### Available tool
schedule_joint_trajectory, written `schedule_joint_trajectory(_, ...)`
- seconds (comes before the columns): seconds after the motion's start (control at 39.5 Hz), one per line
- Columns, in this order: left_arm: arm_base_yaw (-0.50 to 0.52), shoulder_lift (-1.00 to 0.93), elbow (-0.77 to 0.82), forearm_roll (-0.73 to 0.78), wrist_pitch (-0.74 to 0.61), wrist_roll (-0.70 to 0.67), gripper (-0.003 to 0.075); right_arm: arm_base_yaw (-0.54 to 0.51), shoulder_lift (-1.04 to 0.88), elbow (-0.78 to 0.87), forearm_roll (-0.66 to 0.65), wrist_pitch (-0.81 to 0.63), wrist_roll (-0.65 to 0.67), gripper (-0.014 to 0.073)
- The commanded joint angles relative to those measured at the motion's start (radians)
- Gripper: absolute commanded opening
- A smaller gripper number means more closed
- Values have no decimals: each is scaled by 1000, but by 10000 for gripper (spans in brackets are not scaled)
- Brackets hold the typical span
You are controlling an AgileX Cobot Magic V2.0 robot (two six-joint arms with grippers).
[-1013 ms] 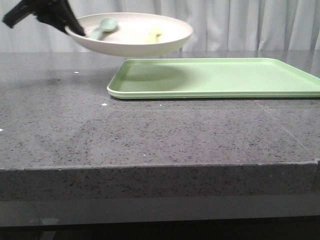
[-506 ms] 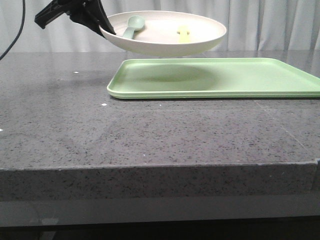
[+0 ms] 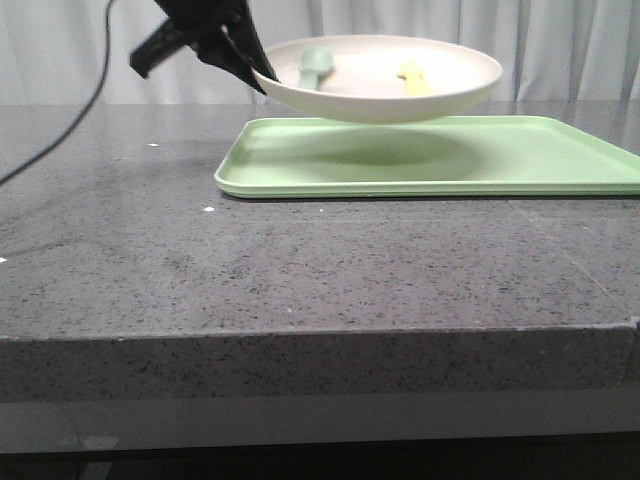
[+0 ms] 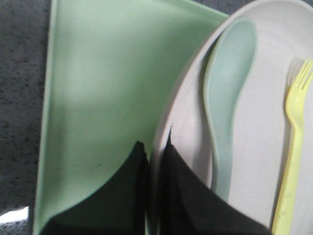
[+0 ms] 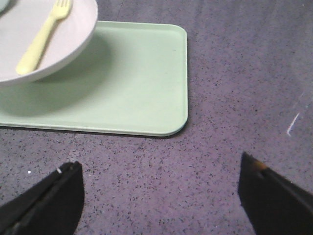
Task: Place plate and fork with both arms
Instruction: 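Lift the plate with the left gripper and carry it over the tray, then lower the plate onto the tray and open the left gripper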
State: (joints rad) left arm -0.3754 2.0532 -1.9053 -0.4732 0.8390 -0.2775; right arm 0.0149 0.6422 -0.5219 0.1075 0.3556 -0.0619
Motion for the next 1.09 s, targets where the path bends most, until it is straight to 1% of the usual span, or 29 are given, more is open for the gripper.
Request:
schedule_joint_trajectory(0.0,-28,-35,-55,-40,-78,-46,-18,0,6,-37,2,-73,-4,654)
schedule_joint_trajectory(0.1,-42,-4,-72,-10,-82,-99,-18,0,6,-37,2,-73,-4,654)
schedule_joint_trajectory(0.23,-53,17,-82,5,-100,-118,-18,0,6,-37,2,-73,-4,654)
schedule_joint_trajectory(0.33,-57,21,-82,78,-109,-157,-18,0,6,-37,2,-73,-4,654)
schedule_joint_trajectory(0.38,-57,21,-82,89,-104,-166,-18,0,6,-37,2,-73,-4,654)
schedule_joint_trajectory(0.63,-57,23,-82,89,-95,-168,-18,0,6,-37,2,-73,-4,654)
schedule_joint_trajectory(0.84,-57,23,-82,89,-50,-168,-17,0,6,-37,2,-73,-4,654)
schedule_joint_trajectory(0.96,-57,23,-82,89,-45,-168,-15,0,6,-37,2,-73,-4,654)
schedule_joint_trajectory(1.06,-57,23,-82,89,-44,-168,15,0,6,-37,2,-73,-4,654)
